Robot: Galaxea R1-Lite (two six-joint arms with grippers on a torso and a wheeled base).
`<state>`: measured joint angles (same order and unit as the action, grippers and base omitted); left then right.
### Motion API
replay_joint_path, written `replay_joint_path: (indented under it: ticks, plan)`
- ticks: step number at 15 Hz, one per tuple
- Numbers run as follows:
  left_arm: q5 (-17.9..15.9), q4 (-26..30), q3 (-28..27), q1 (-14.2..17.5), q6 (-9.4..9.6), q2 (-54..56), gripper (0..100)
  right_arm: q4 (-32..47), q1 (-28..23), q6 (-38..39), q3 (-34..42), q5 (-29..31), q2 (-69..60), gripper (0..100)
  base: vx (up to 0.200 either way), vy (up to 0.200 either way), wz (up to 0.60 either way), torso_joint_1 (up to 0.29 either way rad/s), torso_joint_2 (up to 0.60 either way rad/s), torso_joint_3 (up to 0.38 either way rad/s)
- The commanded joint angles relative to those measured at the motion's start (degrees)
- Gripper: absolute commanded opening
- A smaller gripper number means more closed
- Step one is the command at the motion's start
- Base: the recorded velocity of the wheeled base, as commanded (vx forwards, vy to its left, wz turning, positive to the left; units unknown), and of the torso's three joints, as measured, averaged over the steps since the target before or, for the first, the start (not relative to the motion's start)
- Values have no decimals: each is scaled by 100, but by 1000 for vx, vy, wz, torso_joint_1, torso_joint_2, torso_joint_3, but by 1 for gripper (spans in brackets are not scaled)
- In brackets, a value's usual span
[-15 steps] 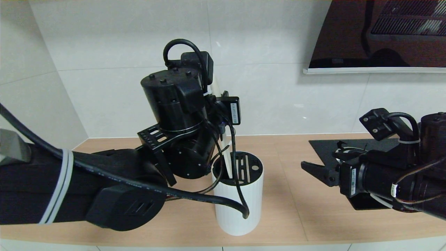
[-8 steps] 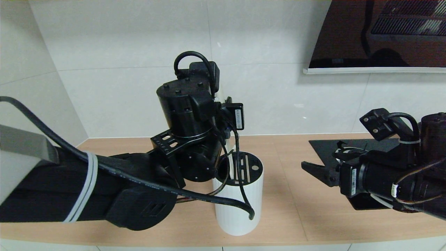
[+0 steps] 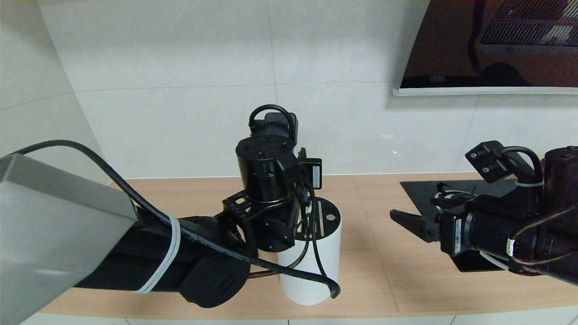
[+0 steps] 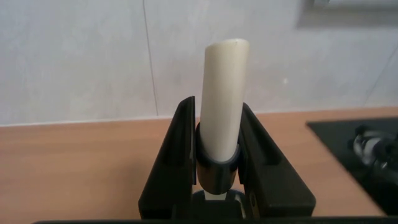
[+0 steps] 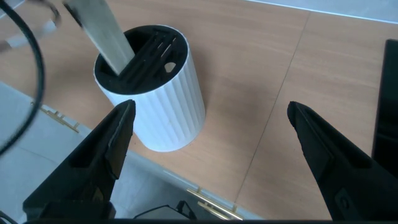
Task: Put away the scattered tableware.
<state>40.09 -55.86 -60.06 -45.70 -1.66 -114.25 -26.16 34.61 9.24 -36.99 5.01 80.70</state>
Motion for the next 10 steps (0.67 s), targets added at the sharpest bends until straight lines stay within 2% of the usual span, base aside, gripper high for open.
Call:
replay_joint_path:
  ticks: [1,5,10]
  plan:
    - [7,-48,126,0,-19,-115,0,-3,2,-1,-2,0,16,100,0,0,0,0,0,0]
    - [7,-364,232,-26,-19,-440,0,-3,2,-1,34,0,7,100,0,0,0,0,0,0]
    - [-37,-681,619,-141,25,-651,0,-3,2,-1,42,-9,16,100,0,0,0,0,0,0]
